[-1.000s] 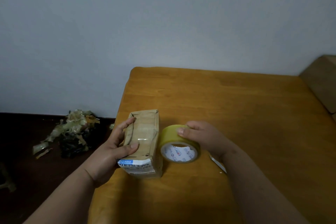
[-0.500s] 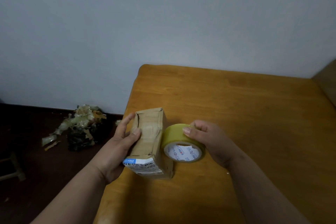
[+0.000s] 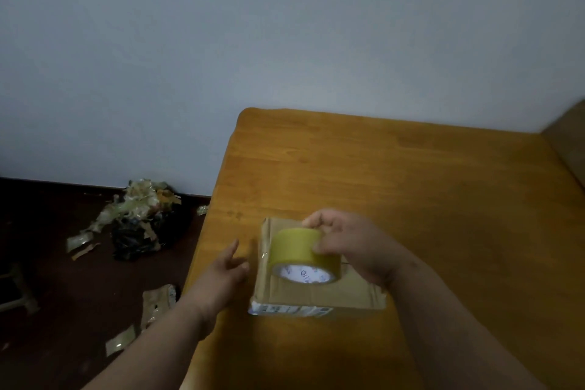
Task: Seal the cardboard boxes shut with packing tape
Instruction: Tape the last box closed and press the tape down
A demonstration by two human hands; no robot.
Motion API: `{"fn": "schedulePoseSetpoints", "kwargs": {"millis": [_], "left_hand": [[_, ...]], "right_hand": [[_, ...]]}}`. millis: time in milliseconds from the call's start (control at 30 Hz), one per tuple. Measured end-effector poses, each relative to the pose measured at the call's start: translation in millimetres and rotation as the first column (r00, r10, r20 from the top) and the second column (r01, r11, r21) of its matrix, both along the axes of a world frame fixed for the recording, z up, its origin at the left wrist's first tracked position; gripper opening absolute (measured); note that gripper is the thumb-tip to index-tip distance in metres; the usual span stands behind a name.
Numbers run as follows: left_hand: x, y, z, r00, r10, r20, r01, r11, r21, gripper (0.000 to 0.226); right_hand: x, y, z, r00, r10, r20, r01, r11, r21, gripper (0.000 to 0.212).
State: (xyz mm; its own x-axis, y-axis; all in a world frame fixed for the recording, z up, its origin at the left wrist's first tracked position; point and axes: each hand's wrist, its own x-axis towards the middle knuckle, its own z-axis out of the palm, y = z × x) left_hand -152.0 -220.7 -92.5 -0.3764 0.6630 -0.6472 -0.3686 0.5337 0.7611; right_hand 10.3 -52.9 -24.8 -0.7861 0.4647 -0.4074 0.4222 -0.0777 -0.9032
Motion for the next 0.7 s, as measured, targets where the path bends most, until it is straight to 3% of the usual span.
{"fn": "schedulePoseSetpoints", "kwargs": {"millis": [100,200,267,367,433,500,700], "left_hand": [[-1,0,5,0.962,-0.182,-0.205,0.196,0.979,0.049,0.067],[-1,7,-8,0.768,-0.484,-0.42,0.529,0.849,-0.011,0.107],[-3,16,-24,0.675,-0.511,-0.533,0.574,0.817,-0.056,0.121],[-7,36,-36,0.663,-0.508,-0.55,0.564,0.822,-0.079,0.119],[-12,47,-42,0.596,-0.574,-0.562,0.619,0.774,-0.135,0.116],[-14,53,-48,0.515,-0.647,-0.563,0.668,0.714,-0.209,0.116],[-10,52,-48,0.386,-0.732,-0.561,0.675,0.639,-0.369,0.105]], "right_hand": [[-5,-11,-14,0.983,0.074,0.166,-0.097,0.986,0.135,0.034],[-5,-12,-18,0.99,0.025,0.14,-0.041,0.993,0.115,0.035],[-2,-10,-19,0.987,0.027,0.161,-0.05,0.99,0.135,0.03],[4,-11,-22,0.986,0.01,0.169,-0.031,0.992,0.122,0.044],[8,-12,-26,0.985,-0.003,0.172,-0.013,0.995,0.096,0.05],[11,-10,-29,0.982,0.012,0.191,-0.035,0.993,0.116,0.043],[31,18,-16,0.97,0.027,0.241,-0.079,0.975,0.209,0.024]]}}
